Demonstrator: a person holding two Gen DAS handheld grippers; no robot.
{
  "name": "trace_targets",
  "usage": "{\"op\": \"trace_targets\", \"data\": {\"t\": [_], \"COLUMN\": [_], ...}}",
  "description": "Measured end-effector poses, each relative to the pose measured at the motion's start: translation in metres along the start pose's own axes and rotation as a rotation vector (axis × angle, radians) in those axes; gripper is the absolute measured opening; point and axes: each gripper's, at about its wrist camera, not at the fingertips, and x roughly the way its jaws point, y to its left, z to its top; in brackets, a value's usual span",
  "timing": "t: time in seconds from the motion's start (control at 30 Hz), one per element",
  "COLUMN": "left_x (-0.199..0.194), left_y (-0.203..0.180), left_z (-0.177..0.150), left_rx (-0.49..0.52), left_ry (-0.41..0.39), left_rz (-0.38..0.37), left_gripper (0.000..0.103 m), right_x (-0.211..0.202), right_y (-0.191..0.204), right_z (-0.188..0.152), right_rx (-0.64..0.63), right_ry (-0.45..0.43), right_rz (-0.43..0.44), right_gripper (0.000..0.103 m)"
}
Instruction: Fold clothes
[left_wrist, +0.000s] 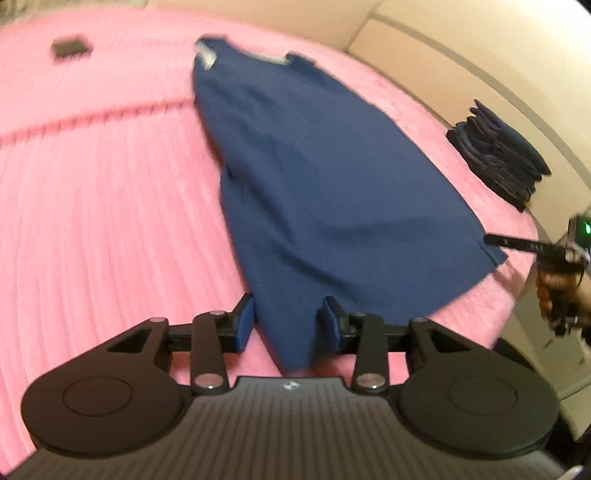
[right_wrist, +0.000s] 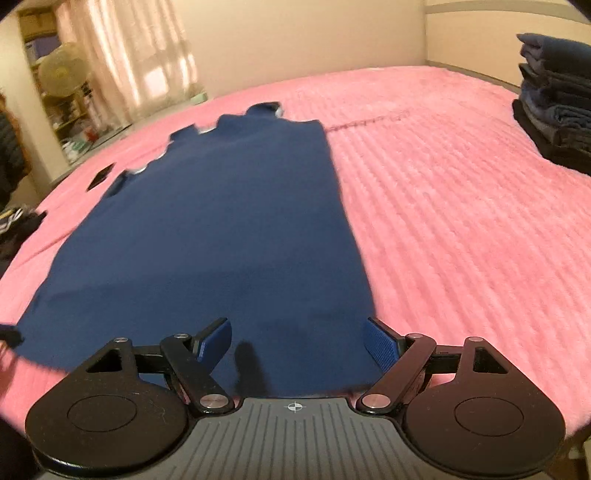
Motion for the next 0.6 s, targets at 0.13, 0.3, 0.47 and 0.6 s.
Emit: {"op": "trace_targets", "data": {"t": [0.13,0.3,0.47,0.6], "left_x": [-0.002,0.006,0.01,-0.006], "left_y": [-0.008,-0.011,-0.018,-0.023], "left_z": [-0.002,0.001,0.005,0.005], "left_rx": [-0.024,-0.073,-0.104,-0.117], "left_ry": [0.008,0.008,-0.014,-0.077], "left_rz": [0.058,0.113,0.143,0.125], "left_gripper": [0.034,0.033,0.011,0.001], "right_x": [-0.004,0.002,0.01,-0.004], "right_y": [-0.034,-0.047,-0.049,-0.043], "right_z": [-0.004,-0.002,0.005,0.021], "right_rx": [0.176,0.239,0.288,0.199], "right_ry": [0.031,0.041,0.085,0.076], "right_rz": [0.043,0.116,0.175,0.152], "right_gripper": [0.081,0.079,0.004,0.002]}}
